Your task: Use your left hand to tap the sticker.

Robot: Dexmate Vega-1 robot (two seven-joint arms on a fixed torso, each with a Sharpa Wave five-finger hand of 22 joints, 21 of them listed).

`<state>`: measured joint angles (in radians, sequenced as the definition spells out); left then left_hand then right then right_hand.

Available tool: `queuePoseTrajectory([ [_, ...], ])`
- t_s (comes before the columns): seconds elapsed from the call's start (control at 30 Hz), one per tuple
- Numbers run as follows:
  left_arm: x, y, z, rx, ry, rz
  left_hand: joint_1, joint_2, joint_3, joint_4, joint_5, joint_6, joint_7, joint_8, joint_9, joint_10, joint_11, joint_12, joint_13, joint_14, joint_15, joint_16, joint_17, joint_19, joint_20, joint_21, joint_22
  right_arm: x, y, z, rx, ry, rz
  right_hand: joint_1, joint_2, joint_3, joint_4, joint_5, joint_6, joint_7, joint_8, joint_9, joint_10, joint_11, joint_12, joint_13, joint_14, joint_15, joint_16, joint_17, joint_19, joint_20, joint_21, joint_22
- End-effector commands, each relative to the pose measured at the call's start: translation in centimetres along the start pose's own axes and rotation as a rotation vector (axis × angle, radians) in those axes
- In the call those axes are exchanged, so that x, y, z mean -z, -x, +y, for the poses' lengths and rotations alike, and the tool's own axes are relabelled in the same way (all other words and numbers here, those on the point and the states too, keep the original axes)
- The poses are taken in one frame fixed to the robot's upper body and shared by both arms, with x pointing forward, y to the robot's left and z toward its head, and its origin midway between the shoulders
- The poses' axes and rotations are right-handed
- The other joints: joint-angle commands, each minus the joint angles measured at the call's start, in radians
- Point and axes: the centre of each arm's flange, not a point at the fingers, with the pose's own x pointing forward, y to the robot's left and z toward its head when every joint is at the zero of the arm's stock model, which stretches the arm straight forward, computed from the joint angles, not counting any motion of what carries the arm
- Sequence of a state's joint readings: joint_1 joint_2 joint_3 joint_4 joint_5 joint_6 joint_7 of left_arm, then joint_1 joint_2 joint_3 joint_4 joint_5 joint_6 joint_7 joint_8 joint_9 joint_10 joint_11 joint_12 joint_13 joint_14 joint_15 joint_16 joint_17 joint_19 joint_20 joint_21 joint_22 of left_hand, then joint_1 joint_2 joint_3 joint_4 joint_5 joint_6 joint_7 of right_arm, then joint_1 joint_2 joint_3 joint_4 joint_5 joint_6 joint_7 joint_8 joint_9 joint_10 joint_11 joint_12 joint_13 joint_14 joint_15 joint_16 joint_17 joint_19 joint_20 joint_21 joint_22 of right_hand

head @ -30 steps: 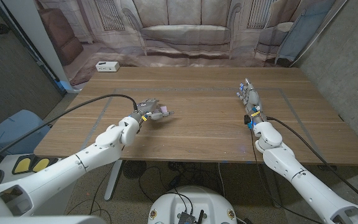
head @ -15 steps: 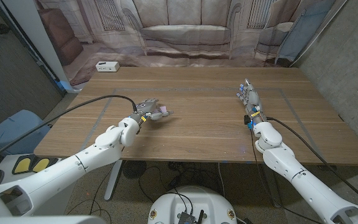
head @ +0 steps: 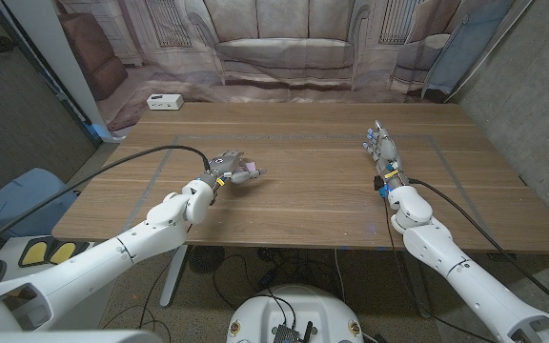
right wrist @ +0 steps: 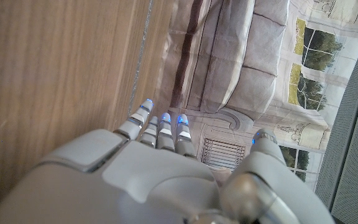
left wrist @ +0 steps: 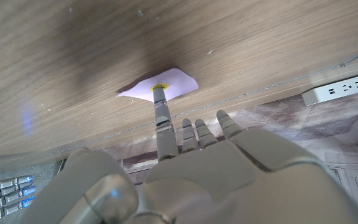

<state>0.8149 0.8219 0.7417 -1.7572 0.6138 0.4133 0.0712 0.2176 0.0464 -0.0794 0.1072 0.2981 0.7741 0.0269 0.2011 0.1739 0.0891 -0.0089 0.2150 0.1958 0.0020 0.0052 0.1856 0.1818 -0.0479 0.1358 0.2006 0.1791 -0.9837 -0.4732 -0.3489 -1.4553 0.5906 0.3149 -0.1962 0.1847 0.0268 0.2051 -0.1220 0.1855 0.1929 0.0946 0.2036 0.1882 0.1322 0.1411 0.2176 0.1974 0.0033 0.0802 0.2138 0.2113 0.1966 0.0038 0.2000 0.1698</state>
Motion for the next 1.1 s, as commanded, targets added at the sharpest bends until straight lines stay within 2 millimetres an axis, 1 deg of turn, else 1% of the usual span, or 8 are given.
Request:
queuePoseTrajectory([
  [0.03,-0.2,0.2,-0.4,0.009,0.007,0.0,0.009,0.008,-0.001,-0.005,-0.004,0.014,0.003,0.005,0.006,0.011,-0.005,0.004,0.001,0.005,-0.002,0.005,-0.001,-0.001,0.005,0.002,0.004,-0.2,0.0,0.0,-0.004,0.011,0.0,-0.002,0.009,-0.006,-0.002,0.002,0.011,0.001,-0.004,0.002,0.008,0.004,-0.003,0.005,0.004,0.007,-0.001,0.003,0.005,0.006,-0.003,0.005],
  [0.2,-0.1,0.4,0.1,-0.011,0.014,0.01,0.01,0.009,-0.001,-0.005,-0.005,0.012,-0.002,0.003,0.006,0.014,-0.004,0.005,0.001,0.009,-0.003,0.006,-0.001,-0.001,0.005,0.002,0.004,-0.3,0.2,0.0,-0.001,0.009,-0.004,-0.002,0.009,-0.006,-0.002,0.002,0.012,0.001,-0.003,0.002,0.008,0.003,-0.003,0.005,0.003,0.008,-0.001,0.003,0.004,0.006,-0.004,0.005],
  [0.27,-0.1,0.4,0.2,-0.015,0.019,0.014,0.012,0.011,-0.001,-0.006,-0.005,0.011,-0.003,0.002,0.007,0.024,-0.001,0.009,0.001,0.013,0.009,0.007,-0.001,-0.001,0.005,0.002,0.005,-0.3,0.2,-0.1,0.002,0.009,-0.005,-0.002,0.009,-0.007,-0.002,0.002,0.012,0.001,-0.003,0.002,0.008,0.002,-0.003,0.005,0.004,0.005,-0.001,0.003,0.004,0.006,-0.004,0.005],
  [0.33,0.1,0.6,0.4,-0.03,0.03,0.021,0.013,0.012,-0.002,-0.006,-0.006,0.008,0.001,-0.001,0.007,0.034,0.005,0.012,0.001,0.014,0.013,0.007,-0.001,0.0,0.004,0.002,0.005,-0.2,0.4,-0.1,0.005,0.005,-0.002,-0.002,0.009,-0.007,-0.002,0.002,0.012,0.001,-0.004,0.002,0.008,0.001,-0.003,0.005,0.004,0.005,-0.001,0.003,0.004,0.006,-0.004,0.005],
  [0.57,0.4,0.6,0.6,-0.044,0.043,0.024,0.016,0.014,-0.003,-0.007,-0.007,-0.006,-0.008,-0.007,0.007,0.04,0.007,0.014,0.002,0.019,0.022,0.008,0.0,0.002,0.004,0.003,0.005,0.0,0.6,-0.1,0.011,0.003,0.0,-0.002,0.009,-0.007,-0.002,0.002,0.013,0.001,-0.004,0.002,0.009,0.002,-0.003,0.005,0.003,0.007,-0.002,0.003,0.004,0.006,-0.004,0.005],
  [0.83,0.6,0.7,0.6,-0.093,0.074,0.026,0.021,0.018,-0.003,-0.008,-0.008,-0.014,-0.011,-0.01,0.007,0.044,0.008,0.015,0.002,0.023,0.022,0.008,0.0,0.009,0.005,0.005,0.004,0.0,0.6,-0.1,0.015,0.003,0.001,-0.001,0.01,-0.008,-0.002,0.002,0.014,0.001,-0.003,0.002,0.009,0.001,-0.004,0.006,0.003,0.007,-0.002,0.003,0.003,0.007,-0.004,0.005],
  [0.87,0.6,0.7,0.7,-0.101,0.081,0.025,0.023,0.019,-0.002,-0.009,-0.008,-0.021,-0.012,-0.013,0.007,0.046,0.013,0.015,0.002,0.03,0.025,0.011,0.0,0.013,0.005,0.007,0.004,0.0,0.6,-0.2,0.017,0.004,0.002,-0.001,0.01,-0.008,-0.002,0.002,0.015,0.001,-0.003,0.002,0.009,0.001,-0.004,0.006,0.003,0.007,-0.002,0.003,0.003,0.007,-0.004,0.005],
  [1.1,0.7,0.9,0.8,-0.135,0.097,0.019,0.03,0.024,0.0,-0.011,-0.01,-0.024,-0.021,-0.013,0.008,0.053,0.014,0.017,0.002,0.036,0.029,0.012,0.0,0.025,0.006,0.01,0.004,0.0,0.7,-0.2,0.02,0.004,0.001,-0.001,0.01,-0.008,-0.002,0.002,0.016,0.001,-0.003,0.002,0.009,0.001,-0.004,0.006,0.002,0.006,-0.003,0.003,0.002,0.006,-0.004,0.005],
])
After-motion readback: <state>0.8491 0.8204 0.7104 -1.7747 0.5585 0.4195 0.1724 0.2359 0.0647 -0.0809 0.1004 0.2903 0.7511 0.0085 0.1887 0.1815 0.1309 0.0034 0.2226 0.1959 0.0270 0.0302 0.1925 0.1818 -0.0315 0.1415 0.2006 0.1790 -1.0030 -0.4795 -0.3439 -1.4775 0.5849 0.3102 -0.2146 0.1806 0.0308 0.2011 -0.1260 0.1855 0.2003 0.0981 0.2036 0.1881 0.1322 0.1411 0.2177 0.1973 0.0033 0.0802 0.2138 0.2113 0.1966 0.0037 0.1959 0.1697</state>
